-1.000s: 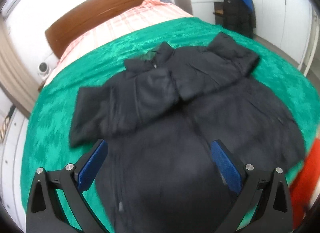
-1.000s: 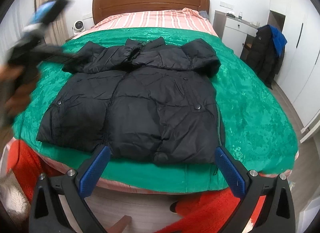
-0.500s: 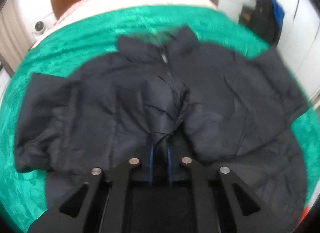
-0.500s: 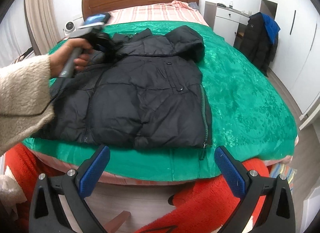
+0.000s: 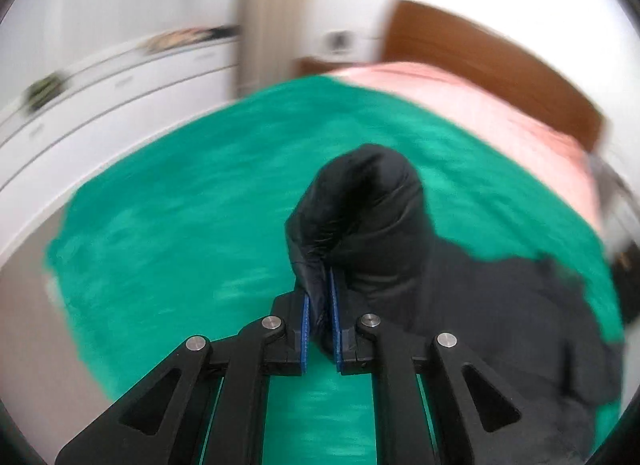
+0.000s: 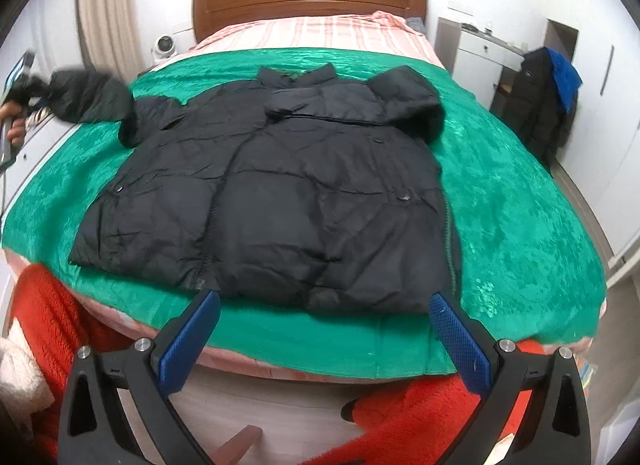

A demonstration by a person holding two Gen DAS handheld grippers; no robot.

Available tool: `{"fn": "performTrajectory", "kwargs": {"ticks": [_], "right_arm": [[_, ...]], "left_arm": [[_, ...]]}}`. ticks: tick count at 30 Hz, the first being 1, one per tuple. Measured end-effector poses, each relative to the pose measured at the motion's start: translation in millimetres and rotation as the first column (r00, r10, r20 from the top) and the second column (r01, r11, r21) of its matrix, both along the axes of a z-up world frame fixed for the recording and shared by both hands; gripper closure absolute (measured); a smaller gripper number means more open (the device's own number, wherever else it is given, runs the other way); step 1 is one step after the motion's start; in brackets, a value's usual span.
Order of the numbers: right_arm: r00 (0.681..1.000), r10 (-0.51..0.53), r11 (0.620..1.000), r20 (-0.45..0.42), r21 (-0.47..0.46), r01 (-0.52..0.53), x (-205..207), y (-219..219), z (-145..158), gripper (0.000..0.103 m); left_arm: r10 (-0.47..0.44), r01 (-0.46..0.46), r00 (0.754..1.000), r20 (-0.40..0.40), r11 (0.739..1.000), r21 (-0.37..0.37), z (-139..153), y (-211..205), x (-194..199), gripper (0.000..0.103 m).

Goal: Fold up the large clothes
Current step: 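Grasp the jacket sleeve with the left tool, pull it outward, release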

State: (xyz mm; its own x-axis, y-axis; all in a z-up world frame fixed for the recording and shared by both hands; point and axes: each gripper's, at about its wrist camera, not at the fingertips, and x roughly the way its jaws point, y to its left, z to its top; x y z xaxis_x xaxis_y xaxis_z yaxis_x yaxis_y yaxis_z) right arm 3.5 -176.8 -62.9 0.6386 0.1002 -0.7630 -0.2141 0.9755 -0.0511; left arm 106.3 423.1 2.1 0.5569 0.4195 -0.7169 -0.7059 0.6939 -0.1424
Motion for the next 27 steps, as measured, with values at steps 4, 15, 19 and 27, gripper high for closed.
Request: {"fn": "performTrajectory", "kwargs": {"ticks": [4,15,19,27], "right_arm": [[0.999,0.039,0.999,0.011,-0.003,-0.039,0,6,6,0.000],[0.941,0.284,0.955,0.183,-0.137,-0.262,176,56,52,0.000],[0.893,0.444,0.870,0.069,-0.273,-0.411,252,134,4,0.000],[0.955,0.295,0.885,0.023,-0.383,-0.264,331,142,-54,0.069]], "left_arm": [[0.126,-0.134,0.986,-0.109,0.989,-0.069,-67,40,-38,0.097],[0.151,-0.150,0.971,-0.186,0.989,0.018,-98,1,-71,0.017],[0.110,-0.112,0.983,-0.147,0.994,-0.006,-87,-21,-89,0.016],[0.034,-0.038,0.989,-0.142,0.999,-0.025,-84,-64,-107,0.015]]}}
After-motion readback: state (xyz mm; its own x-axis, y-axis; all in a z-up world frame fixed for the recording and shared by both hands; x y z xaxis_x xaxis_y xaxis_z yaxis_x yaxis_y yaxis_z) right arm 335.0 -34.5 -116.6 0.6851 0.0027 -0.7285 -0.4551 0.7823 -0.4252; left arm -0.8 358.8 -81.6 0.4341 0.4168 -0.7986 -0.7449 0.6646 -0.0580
